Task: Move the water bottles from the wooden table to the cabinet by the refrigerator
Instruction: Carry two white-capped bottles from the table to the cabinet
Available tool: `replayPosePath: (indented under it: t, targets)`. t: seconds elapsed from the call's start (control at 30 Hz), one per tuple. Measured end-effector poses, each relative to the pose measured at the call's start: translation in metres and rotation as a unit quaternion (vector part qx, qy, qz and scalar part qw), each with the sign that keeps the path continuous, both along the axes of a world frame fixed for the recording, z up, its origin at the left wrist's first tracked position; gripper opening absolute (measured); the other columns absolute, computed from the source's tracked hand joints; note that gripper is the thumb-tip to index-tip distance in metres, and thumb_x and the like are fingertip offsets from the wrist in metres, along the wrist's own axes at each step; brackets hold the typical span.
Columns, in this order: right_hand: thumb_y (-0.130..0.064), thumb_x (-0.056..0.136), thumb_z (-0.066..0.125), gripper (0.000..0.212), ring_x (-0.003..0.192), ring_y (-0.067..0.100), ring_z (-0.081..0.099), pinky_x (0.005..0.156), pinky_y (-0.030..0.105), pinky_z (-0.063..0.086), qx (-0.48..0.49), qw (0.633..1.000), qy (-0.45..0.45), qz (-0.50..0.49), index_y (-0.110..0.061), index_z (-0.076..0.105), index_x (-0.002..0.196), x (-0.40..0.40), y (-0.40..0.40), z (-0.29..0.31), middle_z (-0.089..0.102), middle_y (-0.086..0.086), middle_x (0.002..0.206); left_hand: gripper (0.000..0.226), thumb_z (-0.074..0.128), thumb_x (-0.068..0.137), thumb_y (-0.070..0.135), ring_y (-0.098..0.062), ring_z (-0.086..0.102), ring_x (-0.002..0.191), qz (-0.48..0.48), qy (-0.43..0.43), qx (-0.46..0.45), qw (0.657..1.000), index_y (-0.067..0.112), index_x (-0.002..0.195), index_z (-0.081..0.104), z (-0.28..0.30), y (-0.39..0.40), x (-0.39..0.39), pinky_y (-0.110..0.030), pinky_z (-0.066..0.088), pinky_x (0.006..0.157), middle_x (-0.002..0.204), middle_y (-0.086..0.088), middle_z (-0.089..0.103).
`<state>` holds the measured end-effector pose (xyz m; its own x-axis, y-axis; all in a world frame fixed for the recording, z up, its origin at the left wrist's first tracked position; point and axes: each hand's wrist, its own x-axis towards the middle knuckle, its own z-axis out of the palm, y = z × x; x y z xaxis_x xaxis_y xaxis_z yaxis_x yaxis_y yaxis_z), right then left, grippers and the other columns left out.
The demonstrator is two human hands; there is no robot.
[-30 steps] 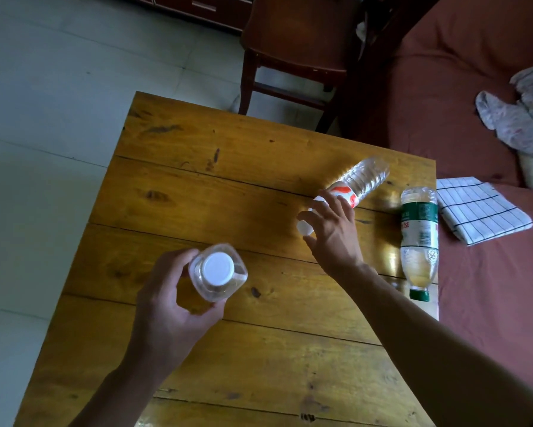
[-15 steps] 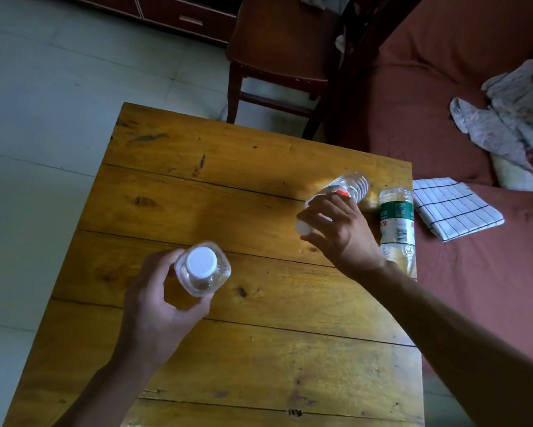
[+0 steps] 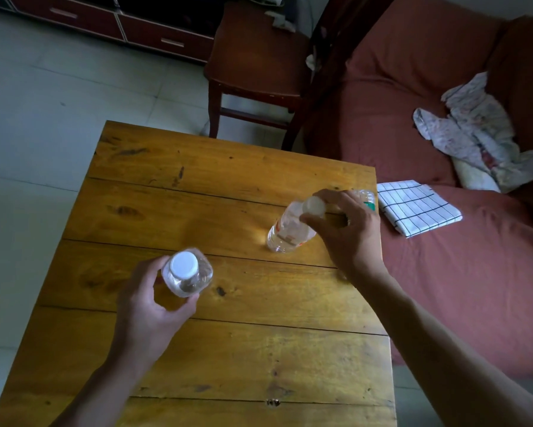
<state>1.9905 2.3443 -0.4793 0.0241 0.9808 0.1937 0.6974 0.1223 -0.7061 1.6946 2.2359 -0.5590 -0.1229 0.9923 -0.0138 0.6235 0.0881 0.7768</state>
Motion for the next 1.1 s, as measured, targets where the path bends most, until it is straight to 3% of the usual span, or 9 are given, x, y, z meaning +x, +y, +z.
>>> replayPosePath:
  t: [0.07, 0.17, 0.3, 0.4, 0.57, 0.67, 0.83, 0.97, 1.1]
  targets:
    - [-0.031, 0.076, 0.08, 0.035, 0.088, -0.001, 0.058, 0.075, 0.017, 0.048, -0.009, 1.0, 0.001, 0.006, -0.015, 0.07, 0.106, 0.0, -0.007, -0.003, 0.066, -0.008, 0.099, 0.07, 0.09, 0.065, 0.017, -0.017, 0.06, 0.101, 0.011, -0.006, -0.004, 1.0, 0.013, 0.126, 0.055, -0.002, -0.001, 0.002, -0.012, 0.051, 0.074, 0.114, -0.002, 0.062]
    - [-0.029, 0.079, 0.079, 0.043, 0.096, 0.006, 0.06, 0.081, 0.022, 0.052, -0.023, 0.999, 0.034, 0.007, -0.016, 0.065, 0.118, -0.001, -0.012, -0.009, 0.064, -0.007, 0.109, 0.071, 0.089, 0.067, 0.017, -0.016, 0.061, 0.102, 0.021, -0.028, -0.008, 0.999, 0.017, 0.128, 0.054, -0.005, -0.004, 0.002, -0.019, 0.054, 0.073, 0.116, -0.001, 0.062]
    - [-0.038, 0.075, 0.081, 0.064, 0.109, 0.006, 0.057, 0.088, 0.016, 0.048, -0.071, 0.997, 0.026, 0.016, -0.019, 0.056, 0.13, 0.006, -0.013, -0.018, 0.061, -0.006, 0.121, 0.072, 0.09, 0.066, 0.018, -0.02, 0.061, 0.105, 0.028, -0.027, -0.012, 0.999, 0.018, 0.128, 0.054, -0.007, -0.007, 0.002, -0.037, 0.059, 0.074, 0.119, -0.002, 0.061]
    - [-0.042, 0.069, 0.085, 0.076, 0.109, 0.003, 0.054, 0.085, 0.008, 0.043, -0.113, 0.993, 0.001, 0.025, -0.021, 0.051, 0.133, 0.012, -0.016, -0.028, 0.059, -0.008, 0.124, 0.072, 0.09, 0.066, 0.018, -0.022, 0.062, 0.106, 0.032, -0.036, -0.011, 0.999, 0.023, 0.128, 0.054, -0.009, -0.008, 0.002, -0.047, 0.06, 0.074, 0.12, -0.002, 0.061]
    - [-0.03, 0.069, 0.086, 0.071, 0.113, 0.009, 0.058, 0.096, 0.038, 0.052, -0.177, 0.983, 0.037, 0.031, -0.021, 0.052, 0.131, 0.015, -0.014, -0.048, 0.063, -0.008, 0.123, 0.077, 0.09, 0.065, 0.021, -0.021, 0.063, 0.105, 0.025, -0.036, 0.009, 0.999, 0.053, 0.117, 0.044, -0.009, -0.009, 0.002, -0.046, 0.06, 0.074, 0.119, 0.0, 0.064]
    - [-0.03, 0.066, 0.087, 0.072, 0.114, 0.009, 0.059, 0.099, 0.041, 0.051, -0.188, 0.979, 0.075, 0.024, -0.027, 0.052, 0.128, 0.012, -0.008, -0.059, 0.066, -0.011, 0.118, 0.08, 0.09, 0.064, 0.021, -0.022, 0.063, 0.107, 0.027, -0.042, 0.007, 0.999, 0.058, 0.116, 0.043, -0.013, -0.009, 0.001, -0.048, 0.06, 0.075, 0.12, 0.001, 0.062]
    - [-0.033, 0.066, 0.089, 0.063, 0.102, 0.005, 0.064, 0.086, 0.024, 0.054, -0.182, 0.977, 0.109, 0.007, -0.026, 0.058, 0.121, 0.0, -0.01, -0.061, 0.069, -0.01, 0.108, 0.076, 0.091, 0.064, 0.019, -0.023, 0.062, 0.107, 0.034, -0.039, 0.014, 0.999, 0.05, 0.117, 0.047, -0.011, -0.011, 0.003, -0.049, 0.06, 0.072, 0.119, 0.006, 0.059]
    - [-0.03, 0.064, 0.09, 0.053, 0.092, 0.001, 0.062, 0.073, 0.011, 0.048, -0.159, 0.982, 0.096, 0.013, -0.03, 0.06, 0.108, -0.001, -0.028, -0.054, 0.068, -0.015, 0.097, 0.075, 0.092, 0.063, 0.018, -0.021, 0.063, 0.107, 0.038, -0.05, 0.013, 0.998, 0.055, 0.111, 0.048, -0.008, -0.014, 0.003, -0.043, 0.06, 0.074, 0.118, 0.006, 0.062]
    - [-0.031, 0.063, 0.089, 0.058, 0.099, -0.001, 0.062, 0.078, 0.013, 0.05, -0.184, 0.98, 0.069, 0.04, -0.028, 0.06, 0.113, 0.003, -0.059, -0.054, 0.068, -0.016, 0.102, 0.068, 0.092, 0.061, 0.02, -0.021, 0.063, 0.106, 0.045, -0.051, -0.014, 0.998, 0.029, 0.12, 0.059, -0.008, -0.019, 0.003, -0.045, 0.06, 0.08, 0.116, 0.002, 0.066]
